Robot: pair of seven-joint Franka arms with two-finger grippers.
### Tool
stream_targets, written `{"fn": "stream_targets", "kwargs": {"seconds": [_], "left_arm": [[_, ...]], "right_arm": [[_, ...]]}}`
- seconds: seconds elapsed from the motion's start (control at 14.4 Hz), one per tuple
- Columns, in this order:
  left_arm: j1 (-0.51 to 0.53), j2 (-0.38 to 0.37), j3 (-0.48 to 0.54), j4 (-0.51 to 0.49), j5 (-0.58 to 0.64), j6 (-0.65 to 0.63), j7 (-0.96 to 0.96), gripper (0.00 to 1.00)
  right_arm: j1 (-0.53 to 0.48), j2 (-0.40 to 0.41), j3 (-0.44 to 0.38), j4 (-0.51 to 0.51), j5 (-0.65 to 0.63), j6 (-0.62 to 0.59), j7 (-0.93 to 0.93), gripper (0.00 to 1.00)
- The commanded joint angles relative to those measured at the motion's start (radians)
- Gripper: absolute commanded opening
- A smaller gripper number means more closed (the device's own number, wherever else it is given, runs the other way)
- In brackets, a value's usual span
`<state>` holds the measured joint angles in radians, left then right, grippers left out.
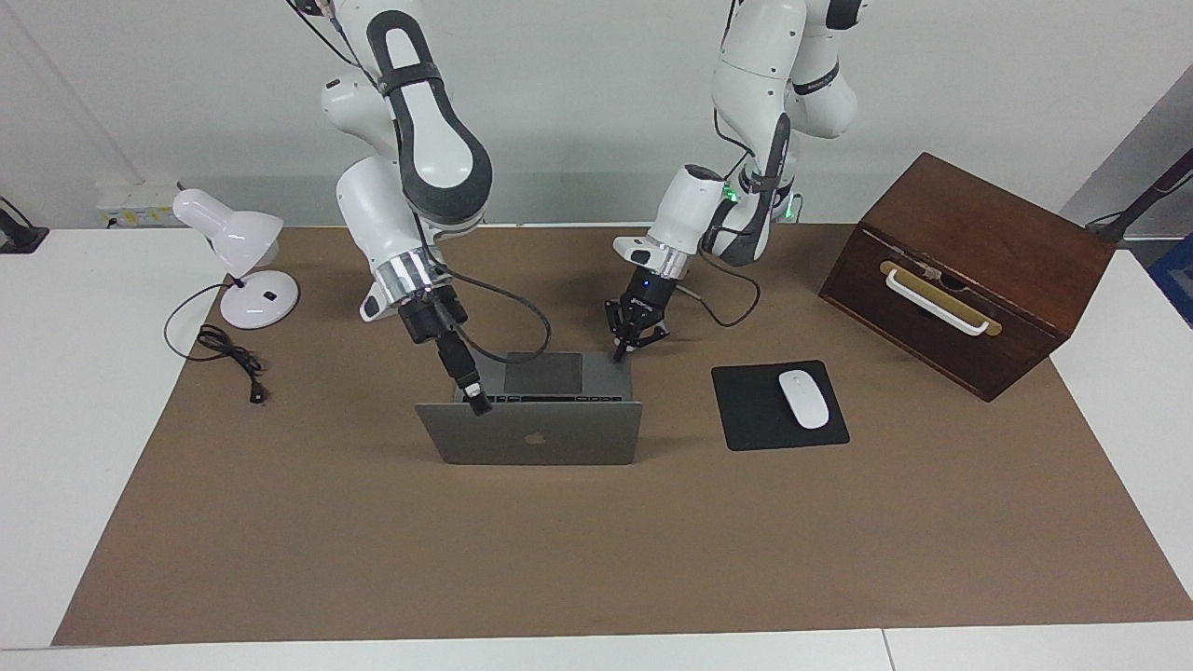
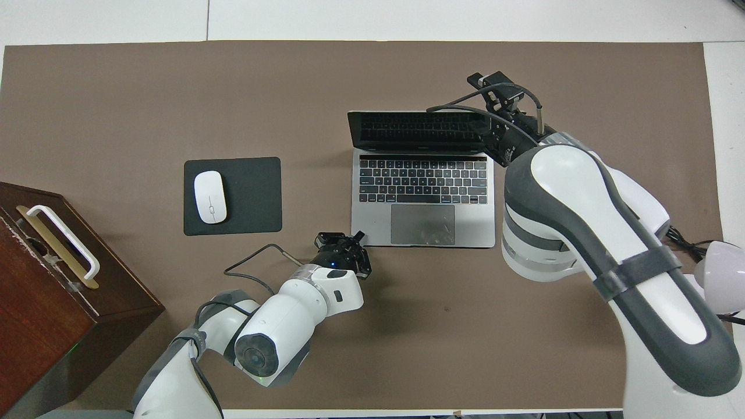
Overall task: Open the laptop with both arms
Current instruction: 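Lift the laptop lid upward and back with the right gripper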
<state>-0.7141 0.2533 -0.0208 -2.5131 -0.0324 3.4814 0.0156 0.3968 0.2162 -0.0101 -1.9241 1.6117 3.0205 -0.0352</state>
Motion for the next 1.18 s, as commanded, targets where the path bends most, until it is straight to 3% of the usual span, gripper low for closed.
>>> {"fn": "stream_targets", "kwargs": {"seconds": [0.0,0.62,0.9,1.11], "left_arm": [[-0.01,0.029,0.019,0.003,-0.017,0.018,0.027,0.0],[-0.01,0.029,0.019,-0.006,-0.017,0.018,0.027,0.0],[-0.01,0.029,0.019,-0.004,-0.017,0.018,0.027,0.0],[-0.007,0.029,0.019,-0.003,-0.02,0.018,0.026,0.0]], "right_arm": [[-0.015,0.077,0.006,0.082,0.004,-0.012,-0.034,1.0],[-0.016,0.207,0.006,0.221,-0.044,-0.011,-0.025,1.0],[-0.015,0.201,0.006,0.218,-0.044,-0.009,-0.025,1.0],[-0.007,0.114,0.007,0.159,-0.042,-0.008,-0.012,1.0]]}}
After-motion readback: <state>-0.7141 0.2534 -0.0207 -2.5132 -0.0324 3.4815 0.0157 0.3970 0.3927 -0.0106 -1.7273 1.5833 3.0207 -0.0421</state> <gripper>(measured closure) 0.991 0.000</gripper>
